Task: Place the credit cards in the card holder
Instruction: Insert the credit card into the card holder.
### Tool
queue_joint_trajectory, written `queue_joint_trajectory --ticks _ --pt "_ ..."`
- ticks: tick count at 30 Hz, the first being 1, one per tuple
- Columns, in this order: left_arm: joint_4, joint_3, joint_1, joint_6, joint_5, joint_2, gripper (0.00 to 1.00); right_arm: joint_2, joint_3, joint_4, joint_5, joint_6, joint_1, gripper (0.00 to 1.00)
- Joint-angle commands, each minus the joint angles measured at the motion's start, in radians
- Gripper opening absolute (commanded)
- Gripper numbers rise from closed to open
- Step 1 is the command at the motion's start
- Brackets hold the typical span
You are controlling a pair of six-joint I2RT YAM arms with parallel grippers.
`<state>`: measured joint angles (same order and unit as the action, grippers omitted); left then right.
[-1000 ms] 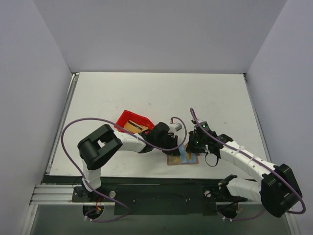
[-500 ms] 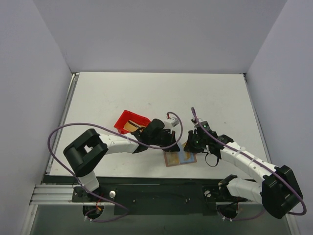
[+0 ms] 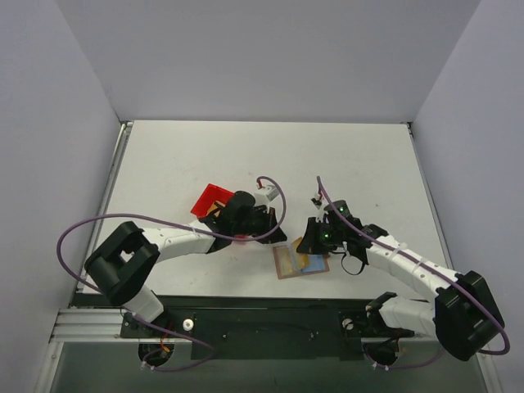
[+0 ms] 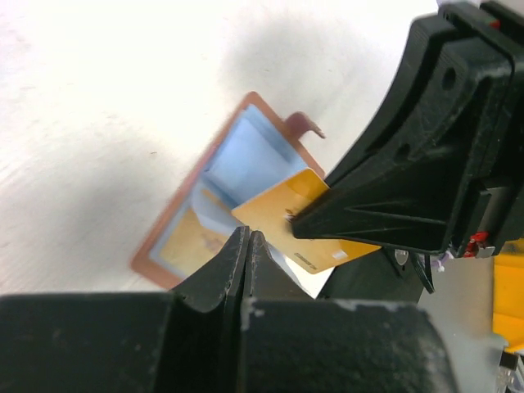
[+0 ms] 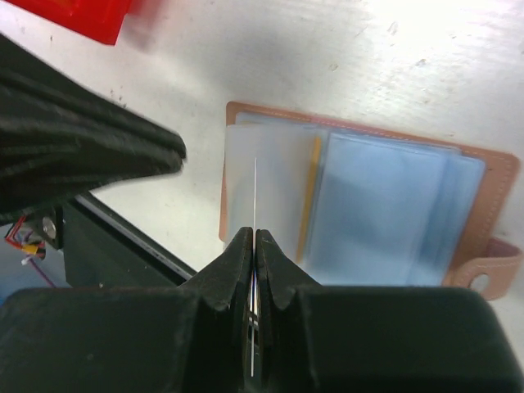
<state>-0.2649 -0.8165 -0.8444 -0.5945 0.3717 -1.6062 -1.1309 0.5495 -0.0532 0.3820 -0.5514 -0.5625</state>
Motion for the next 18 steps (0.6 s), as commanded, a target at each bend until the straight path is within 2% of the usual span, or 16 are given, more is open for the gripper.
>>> queue_joint_trajectory --ticks 1,4,10,18 --pt "-0.023 0.039 0.059 -0.018 0.003 0.071 0.0 -0.064 0.012 0.073 0.11 0.013 -0.004 0.0" --pt "-0.022 0.05 0.07 -0.016 -0.001 0.086 0.0 -0.118 0.036 0.023 0.075 0.025 -0.01 0.0" --pt "-0.033 0.022 0.064 -0.013 0.019 0.039 0.0 -0.075 0.029 -0.014 -0.066 0.015 -0.01 0.0" --pt "-0.025 -0.05 -0.03 0.013 0.018 -0.06 0.0 -0.09 0.03 -0.047 -0.13 0.002 0.003 0.0"
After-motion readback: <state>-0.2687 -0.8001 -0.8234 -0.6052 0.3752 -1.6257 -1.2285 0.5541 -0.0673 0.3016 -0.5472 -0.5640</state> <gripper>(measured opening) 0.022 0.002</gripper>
